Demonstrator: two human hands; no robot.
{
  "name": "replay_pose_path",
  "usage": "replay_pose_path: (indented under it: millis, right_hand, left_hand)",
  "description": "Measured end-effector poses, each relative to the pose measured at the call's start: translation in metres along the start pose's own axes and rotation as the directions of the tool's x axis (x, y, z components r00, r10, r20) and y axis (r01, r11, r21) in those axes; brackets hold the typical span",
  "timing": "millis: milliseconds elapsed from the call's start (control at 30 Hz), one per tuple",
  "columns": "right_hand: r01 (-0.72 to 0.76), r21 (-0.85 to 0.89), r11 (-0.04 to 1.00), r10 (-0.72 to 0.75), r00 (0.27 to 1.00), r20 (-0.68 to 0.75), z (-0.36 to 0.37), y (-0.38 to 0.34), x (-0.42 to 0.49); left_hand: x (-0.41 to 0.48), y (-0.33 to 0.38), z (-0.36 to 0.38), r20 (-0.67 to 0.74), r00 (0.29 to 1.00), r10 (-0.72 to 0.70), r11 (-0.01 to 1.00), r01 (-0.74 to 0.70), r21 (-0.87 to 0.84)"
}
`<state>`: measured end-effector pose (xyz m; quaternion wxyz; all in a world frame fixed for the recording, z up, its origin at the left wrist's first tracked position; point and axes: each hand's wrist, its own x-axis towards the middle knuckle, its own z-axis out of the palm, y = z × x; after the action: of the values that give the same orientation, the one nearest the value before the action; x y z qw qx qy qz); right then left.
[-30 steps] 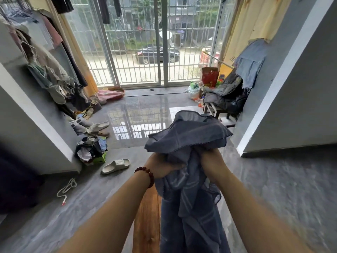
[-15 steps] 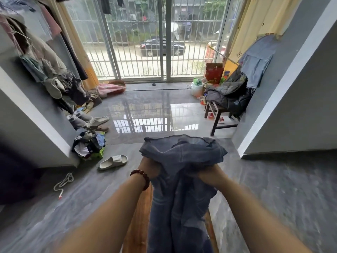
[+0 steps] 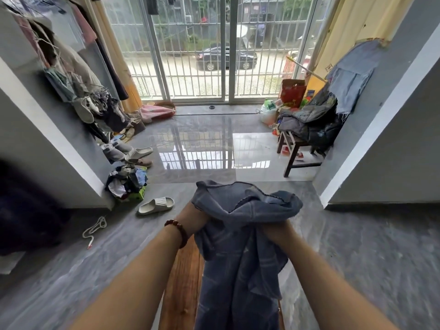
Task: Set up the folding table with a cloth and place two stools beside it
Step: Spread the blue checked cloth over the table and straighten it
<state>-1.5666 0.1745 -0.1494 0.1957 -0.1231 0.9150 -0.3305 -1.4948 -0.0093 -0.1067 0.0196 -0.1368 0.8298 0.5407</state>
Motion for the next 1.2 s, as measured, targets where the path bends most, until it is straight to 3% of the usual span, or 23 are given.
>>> replay_pose_path:
  millis: [67,133,200,267,400,500,667,800,900,1000,1100,1200]
  right_hand:
    - [0.024,0.077,0.997,-0.016,0.994,-0.112,-0.004,0.000,-0.002]
    - [-0.039,0.084,0.996,0.045,0.996,-0.081,-0.009,0.003,-0.002]
    - [-0.130,0.074,0.989,0.130,0.992,0.010,-0.013,0.003,-0.002]
    - [-0.183,0.170,0.968,0.177,0.983,0.047,-0.015,0.004,-0.005]
    - [-0.247,0.316,0.916,0.250,0.968,0.033,-0.016,0.008,-0.014]
    - [-0.258,0.390,0.884,0.251,0.965,0.071,-0.014,0.009,-0.019]
    - [-0.297,0.829,0.474,0.234,0.950,0.206,-0.014,0.010,-0.024]
    - [-0.316,0.923,0.220,0.123,0.948,0.295,-0.023,0.008,-0.027]
    - [-0.304,0.952,0.024,-0.025,0.952,0.304,-0.026,0.010,-0.029]
    - [-0.314,0.947,-0.061,-0.047,0.949,0.312,-0.026,0.015,-0.029]
    - [-0.373,0.924,-0.086,-0.059,0.927,0.370,-0.024,0.015,-0.026]
    - [-0.410,0.912,0.020,-0.086,0.908,0.410,-0.021,0.004,-0.027]
  left_hand:
    - [0.002,-0.005,-0.001,-0.123,0.991,-0.061,0.973,0.031,-0.230]
    - [0.004,-0.009,-0.004,-0.228,0.940,-0.255,0.894,0.139,-0.427]
    - [0.008,-0.019,-0.004,-0.197,0.900,-0.388,0.843,0.260,-0.471]
    - [0.009,-0.024,-0.005,-0.146,0.882,-0.448,0.831,0.350,-0.432]
    - [0.004,-0.027,-0.004,-0.185,0.890,-0.417,0.860,0.321,-0.397]
    - [-0.001,-0.034,0.000,-0.150,0.917,-0.371,0.809,0.239,-0.537]
    - [-0.007,-0.039,-0.005,-0.063,0.912,-0.405,0.674,0.251,-0.695]
    - [-0.006,-0.041,-0.011,-0.025,0.862,-0.506,0.584,0.321,-0.745]
    - [-0.010,-0.035,-0.016,0.020,0.877,-0.480,0.493,0.289,-0.820]
    - [-0.014,-0.031,-0.020,0.087,0.901,-0.426,0.375,0.263,-0.889]
    - [-0.011,-0.031,-0.018,0.103,0.898,-0.428,0.505,0.332,-0.797]
    - [-0.010,-0.034,-0.009,-0.048,0.896,-0.442,0.720,0.322,-0.615]
